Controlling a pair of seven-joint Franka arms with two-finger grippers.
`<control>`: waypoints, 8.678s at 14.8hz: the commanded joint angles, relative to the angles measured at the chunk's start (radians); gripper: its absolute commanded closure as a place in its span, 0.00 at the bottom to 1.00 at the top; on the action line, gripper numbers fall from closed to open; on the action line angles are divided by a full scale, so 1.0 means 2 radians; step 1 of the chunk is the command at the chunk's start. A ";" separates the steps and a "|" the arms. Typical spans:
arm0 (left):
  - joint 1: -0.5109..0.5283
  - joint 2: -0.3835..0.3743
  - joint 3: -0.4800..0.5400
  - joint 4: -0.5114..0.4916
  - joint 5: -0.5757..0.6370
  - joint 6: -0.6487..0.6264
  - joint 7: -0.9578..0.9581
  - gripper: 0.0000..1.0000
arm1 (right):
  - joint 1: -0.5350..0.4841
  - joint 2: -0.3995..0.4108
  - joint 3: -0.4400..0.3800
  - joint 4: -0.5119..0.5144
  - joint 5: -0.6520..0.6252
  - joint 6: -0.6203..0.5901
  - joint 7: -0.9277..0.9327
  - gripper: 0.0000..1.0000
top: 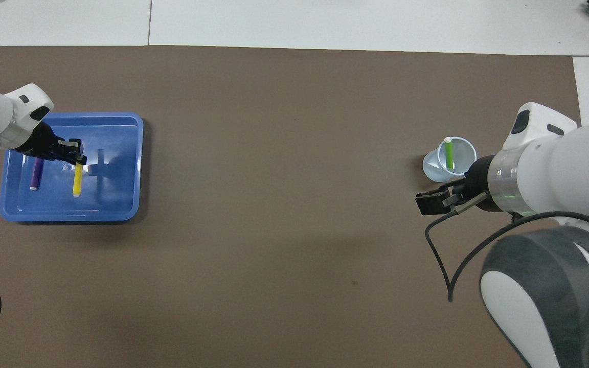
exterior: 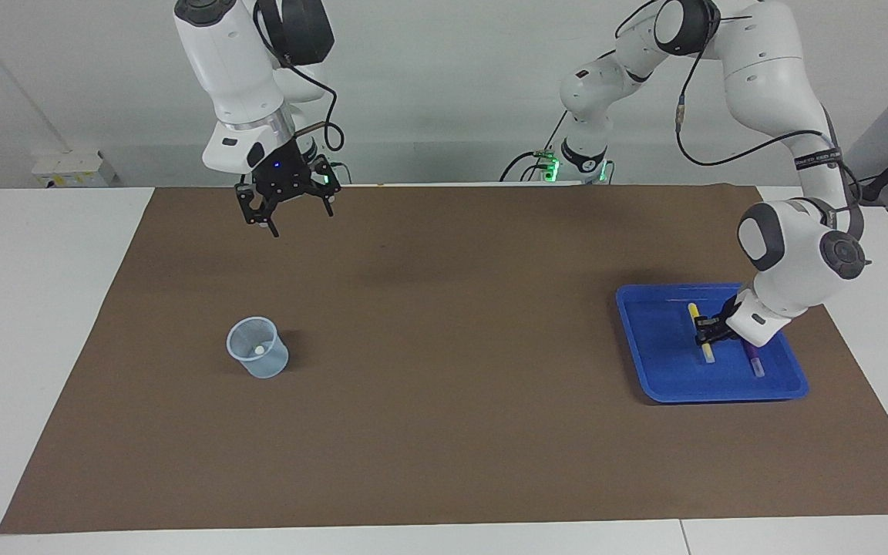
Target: Transfer and insert pens with both arms
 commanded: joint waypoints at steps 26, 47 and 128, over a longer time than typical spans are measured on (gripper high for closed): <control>-0.180 -0.070 -0.017 -0.009 -0.359 -0.044 -0.778 1.00 | 0.052 0.007 0.008 -0.013 0.167 0.113 0.398 0.05; -0.221 -0.085 -0.031 -0.038 -0.489 0.021 -0.798 1.00 | 0.124 0.084 0.008 -0.009 0.167 0.284 0.380 0.32; 0.035 0.012 -0.019 0.018 0.122 0.009 0.011 0.09 | -0.083 0.079 0.007 -0.026 -0.047 0.156 -0.166 0.00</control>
